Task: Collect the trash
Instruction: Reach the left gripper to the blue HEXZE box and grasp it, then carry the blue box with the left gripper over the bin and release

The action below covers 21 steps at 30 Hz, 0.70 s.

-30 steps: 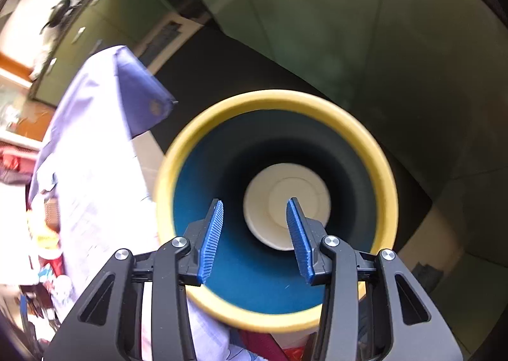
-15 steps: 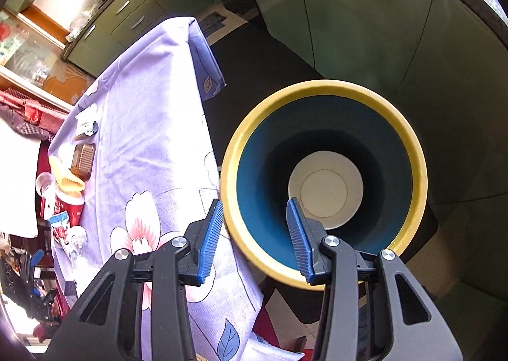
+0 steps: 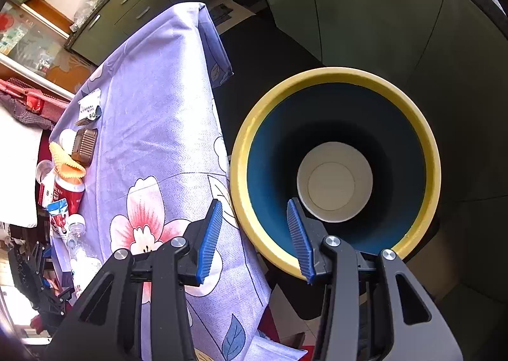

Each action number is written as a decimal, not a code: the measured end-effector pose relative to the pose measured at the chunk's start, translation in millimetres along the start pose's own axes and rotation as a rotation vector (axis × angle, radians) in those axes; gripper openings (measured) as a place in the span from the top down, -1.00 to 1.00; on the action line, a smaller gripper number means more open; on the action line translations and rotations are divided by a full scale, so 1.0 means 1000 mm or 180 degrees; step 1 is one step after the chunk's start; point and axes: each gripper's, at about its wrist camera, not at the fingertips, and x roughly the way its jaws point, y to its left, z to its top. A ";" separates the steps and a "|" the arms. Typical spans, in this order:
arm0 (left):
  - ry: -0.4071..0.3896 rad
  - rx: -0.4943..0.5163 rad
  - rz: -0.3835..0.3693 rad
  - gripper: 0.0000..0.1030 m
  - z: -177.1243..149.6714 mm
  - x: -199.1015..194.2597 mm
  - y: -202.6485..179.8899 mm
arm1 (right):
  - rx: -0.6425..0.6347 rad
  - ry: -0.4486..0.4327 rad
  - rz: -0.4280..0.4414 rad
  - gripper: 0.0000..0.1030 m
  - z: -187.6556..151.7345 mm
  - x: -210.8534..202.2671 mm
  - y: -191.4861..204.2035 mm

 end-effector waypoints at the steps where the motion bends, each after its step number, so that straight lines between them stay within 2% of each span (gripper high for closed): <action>1: -0.0013 0.0004 0.0007 -0.88 -0.001 -0.001 -0.001 | -0.0004 0.0000 0.0005 0.17 0.000 0.001 0.001; 3: -0.0057 -0.0005 0.0043 -0.78 -0.002 -0.002 0.000 | -0.0010 -0.0001 0.0019 0.17 0.000 0.001 0.002; 5: -0.0099 -0.0064 0.0091 -0.51 -0.003 -0.003 0.003 | -0.0020 -0.0002 0.0031 0.17 -0.001 0.002 0.003; 21: -0.0296 -0.0147 0.0197 -0.40 0.003 -0.031 0.001 | -0.0028 -0.0032 0.0135 0.17 -0.008 0.004 0.000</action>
